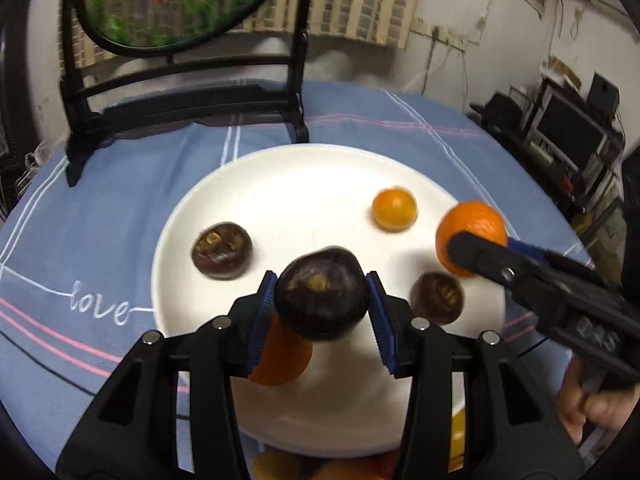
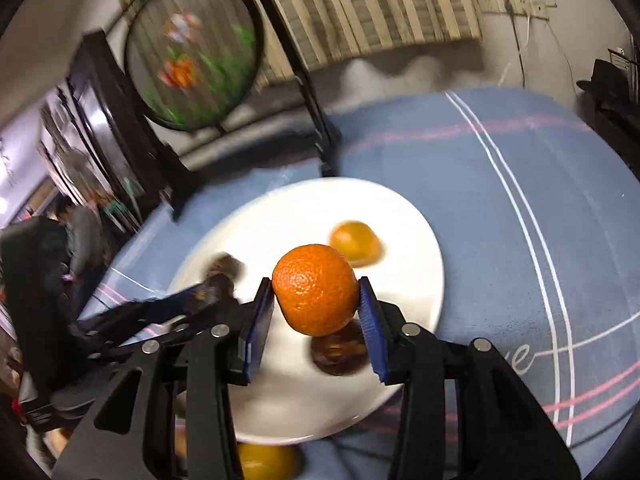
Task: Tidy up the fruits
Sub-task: 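Place the purple fruit on the plate with the left gripper while the right places a mandarin, then withdraw both grippers from the plate toward the fruit pile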
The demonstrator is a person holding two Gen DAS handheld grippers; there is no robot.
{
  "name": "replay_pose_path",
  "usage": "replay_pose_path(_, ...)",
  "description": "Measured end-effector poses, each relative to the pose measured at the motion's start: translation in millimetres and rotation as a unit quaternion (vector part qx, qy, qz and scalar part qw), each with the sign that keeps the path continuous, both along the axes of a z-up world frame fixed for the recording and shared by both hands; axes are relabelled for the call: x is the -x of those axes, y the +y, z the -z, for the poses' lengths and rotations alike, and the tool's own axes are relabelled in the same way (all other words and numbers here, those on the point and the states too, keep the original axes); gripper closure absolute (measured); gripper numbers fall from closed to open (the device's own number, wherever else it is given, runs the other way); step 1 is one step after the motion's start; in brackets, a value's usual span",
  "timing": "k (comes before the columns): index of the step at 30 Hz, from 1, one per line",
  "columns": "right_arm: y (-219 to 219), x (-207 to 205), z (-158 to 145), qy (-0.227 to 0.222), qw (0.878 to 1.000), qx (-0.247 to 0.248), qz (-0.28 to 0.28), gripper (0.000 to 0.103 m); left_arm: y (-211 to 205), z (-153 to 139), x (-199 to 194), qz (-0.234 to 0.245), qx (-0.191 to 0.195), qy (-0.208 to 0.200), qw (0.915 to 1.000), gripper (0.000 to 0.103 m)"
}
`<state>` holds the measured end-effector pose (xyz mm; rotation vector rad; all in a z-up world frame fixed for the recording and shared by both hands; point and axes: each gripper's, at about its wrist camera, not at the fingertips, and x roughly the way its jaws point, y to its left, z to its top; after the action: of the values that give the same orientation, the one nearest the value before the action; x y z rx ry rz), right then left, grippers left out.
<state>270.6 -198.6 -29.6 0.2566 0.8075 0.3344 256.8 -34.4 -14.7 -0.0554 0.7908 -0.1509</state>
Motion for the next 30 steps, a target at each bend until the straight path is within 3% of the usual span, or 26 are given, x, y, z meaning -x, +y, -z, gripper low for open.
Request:
replay_pose_path(3,0.4,-9.5,11.9,0.019,1.0,0.014,-0.005,0.06,-1.4,0.3,-3.7,0.003,-0.004,0.002,1.0,0.056)
replay_pose_path(6,0.2,-13.7,12.4,0.018,1.0,0.023,0.001,0.058,1.5,-1.5,-5.3,-0.007,-0.003,-0.01,0.9999,0.031)
replay_pose_path(8,-0.8,-9.7,6.0,0.005,1.0,0.023,0.006,0.04,5.0,-4.8,-3.0,-0.013,-0.003,-0.021,0.9997,0.028)
replay_pose_path(10,-4.6,-1.7,-4.2,-0.02,0.999,0.032,0.02,0.039,14.1,-11.3,2.1,-0.026,0.009,-0.031,0.9992,0.023)
replay_pose_path(13,-13.9,13.3,-28.1,-0.05,0.998,0.007,0.022,0.037,30.8,-21.7,11.5,-0.05,0.027,-0.048,0.9972,0.012)
replay_pose_path(15,-18.4,28.7,-43.2,-0.064,0.998,-0.007,0.022,0.03,44.0,-25.4,20.5,-0.063,0.044,-0.049,0.9958,0.009)
replay_pose_path(16,-19.9,36.8,-47.6,-0.068,0.997,-0.013,0.023,0.017,52.3,-24.5,28.3,-0.068,0.057,-0.043,0.9951,0.007)
replay_pose_path(18,-25.0,60.2,-48.3,-0.072,0.997,-0.022,0.031,0.002,68.2,-17.6,48.8,-0.081,0.08,-0.029,0.993,0.005)
replay_pose_path(22,-38.7,105.2,-31.6,-0.058,0.997,-0.04,0.032,0.002,83.3,-2.5,89.6,-0.097,0.095,-0.014,0.9906,0.004)
replay_pose_path(26,-56.9,135.6,-22.0,-0.028,0.996,-0.061,0.058,0.002,76.5,5.8,127.1,-0.076,0.068,-0.007,0.9948,0.003)
replay_pose_path(30,-73.4,152.5,-26.1,-0.044,0.991,-0.093,0.084,0.001,55.4,9.6,160.1,-0.055,-0.028,-0.024,0.9978,0.002)
